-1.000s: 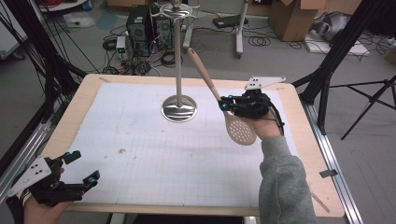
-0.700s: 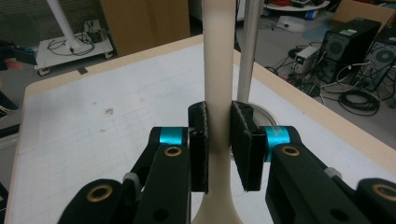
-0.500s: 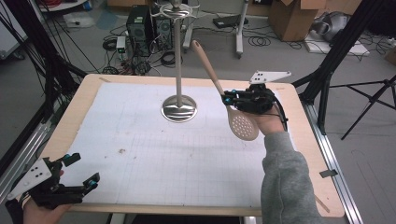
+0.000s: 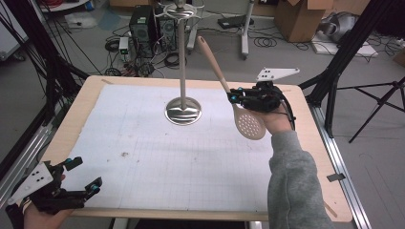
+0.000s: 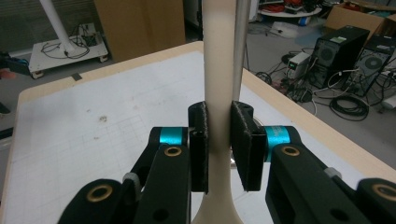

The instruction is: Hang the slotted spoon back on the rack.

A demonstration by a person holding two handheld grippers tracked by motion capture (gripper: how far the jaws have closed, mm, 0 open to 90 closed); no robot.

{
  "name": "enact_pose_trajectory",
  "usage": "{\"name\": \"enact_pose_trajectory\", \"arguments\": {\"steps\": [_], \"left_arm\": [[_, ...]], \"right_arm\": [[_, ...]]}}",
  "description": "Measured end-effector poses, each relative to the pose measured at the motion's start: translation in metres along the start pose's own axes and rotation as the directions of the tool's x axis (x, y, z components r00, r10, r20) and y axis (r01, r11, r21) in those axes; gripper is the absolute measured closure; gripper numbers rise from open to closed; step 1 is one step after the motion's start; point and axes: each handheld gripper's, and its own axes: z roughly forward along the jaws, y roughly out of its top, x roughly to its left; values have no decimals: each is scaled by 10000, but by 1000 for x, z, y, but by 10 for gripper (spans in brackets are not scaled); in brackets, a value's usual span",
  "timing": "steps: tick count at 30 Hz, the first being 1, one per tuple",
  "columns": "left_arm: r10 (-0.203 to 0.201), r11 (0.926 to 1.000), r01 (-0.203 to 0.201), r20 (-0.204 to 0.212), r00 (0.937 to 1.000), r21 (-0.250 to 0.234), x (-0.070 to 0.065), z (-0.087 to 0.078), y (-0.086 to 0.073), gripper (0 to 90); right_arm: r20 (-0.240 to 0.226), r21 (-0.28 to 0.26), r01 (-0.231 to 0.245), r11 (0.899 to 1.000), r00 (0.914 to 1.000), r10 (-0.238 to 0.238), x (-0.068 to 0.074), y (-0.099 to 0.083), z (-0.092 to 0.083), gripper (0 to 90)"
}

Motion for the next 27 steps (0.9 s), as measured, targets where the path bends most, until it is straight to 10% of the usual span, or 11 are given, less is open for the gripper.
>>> {"name": "enact_pose_trajectory", "arguments": {"steps": [27], "left_arm": [[-61, 10000, 61, -21, 10000, -7, 1, -2, -1, 18]], "right_arm": [[550, -74, -266, 9996, 9981, 270, -9, 16, -4, 781]]}}
